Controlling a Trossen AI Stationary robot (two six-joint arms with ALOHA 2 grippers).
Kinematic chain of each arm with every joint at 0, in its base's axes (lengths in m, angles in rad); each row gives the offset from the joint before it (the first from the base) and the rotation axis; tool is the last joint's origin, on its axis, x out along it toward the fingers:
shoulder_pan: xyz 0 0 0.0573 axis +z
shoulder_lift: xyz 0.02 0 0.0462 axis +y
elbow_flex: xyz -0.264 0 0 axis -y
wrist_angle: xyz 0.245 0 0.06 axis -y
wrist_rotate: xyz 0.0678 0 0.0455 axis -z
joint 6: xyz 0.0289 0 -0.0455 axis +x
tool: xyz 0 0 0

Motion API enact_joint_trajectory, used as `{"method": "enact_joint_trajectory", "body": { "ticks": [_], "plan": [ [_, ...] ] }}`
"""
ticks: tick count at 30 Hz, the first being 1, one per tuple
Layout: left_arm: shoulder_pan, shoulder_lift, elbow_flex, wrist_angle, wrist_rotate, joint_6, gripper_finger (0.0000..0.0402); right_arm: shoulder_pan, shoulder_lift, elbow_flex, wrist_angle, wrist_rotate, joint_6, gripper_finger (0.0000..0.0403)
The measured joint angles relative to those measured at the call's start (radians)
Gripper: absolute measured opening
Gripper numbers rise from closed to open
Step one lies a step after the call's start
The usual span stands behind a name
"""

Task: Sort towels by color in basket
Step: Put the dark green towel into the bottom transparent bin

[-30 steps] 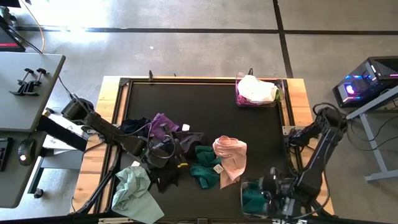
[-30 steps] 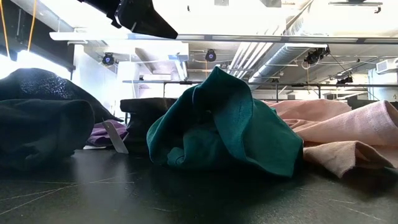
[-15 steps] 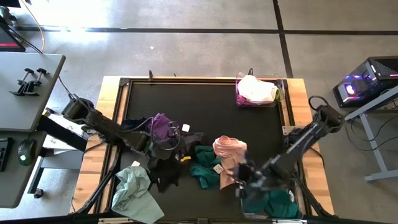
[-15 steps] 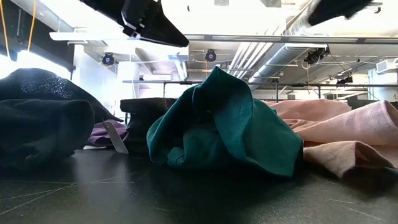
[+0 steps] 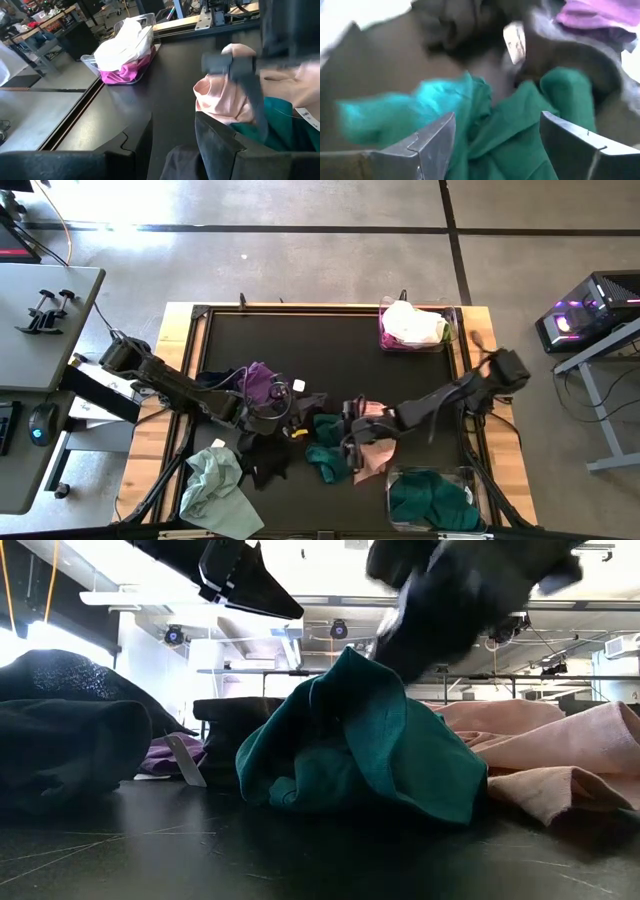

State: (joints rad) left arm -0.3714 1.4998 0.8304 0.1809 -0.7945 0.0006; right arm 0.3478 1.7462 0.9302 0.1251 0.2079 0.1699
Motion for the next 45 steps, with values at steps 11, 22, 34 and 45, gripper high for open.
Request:
{"method": "enact_joint_trajectory", "body": {
  "ticks": [11, 22, 34, 45],
  "plan": [
    [0.000, 0.000, 0.000, -0.003, 0.000, -0.012, 0.0133, -0.042, 0.214, 0.126, -0.121, -0.049, 0.009, 0.0229],
    [0.000, 0.000, 0.000, -0.011, 0.000, -0.008, 0.0133, 0.015, 0.026, 0.121, -0.244, 0.006, 0.011, 0.0022],
    [-0.001, 0.000, 0.000, -0.029, 0.000, -0.016, 0.0133, 0.387, -0.430, 0.122, -0.339, 0.160, 0.189, 0.0017],
    [0.000, 0.000, 0.000, -0.026, 0.000, -0.026, 0.0133, 0.749, -0.441, 0.228, -1.105, 0.281, 1.256, 0.0018]
  ]
}}
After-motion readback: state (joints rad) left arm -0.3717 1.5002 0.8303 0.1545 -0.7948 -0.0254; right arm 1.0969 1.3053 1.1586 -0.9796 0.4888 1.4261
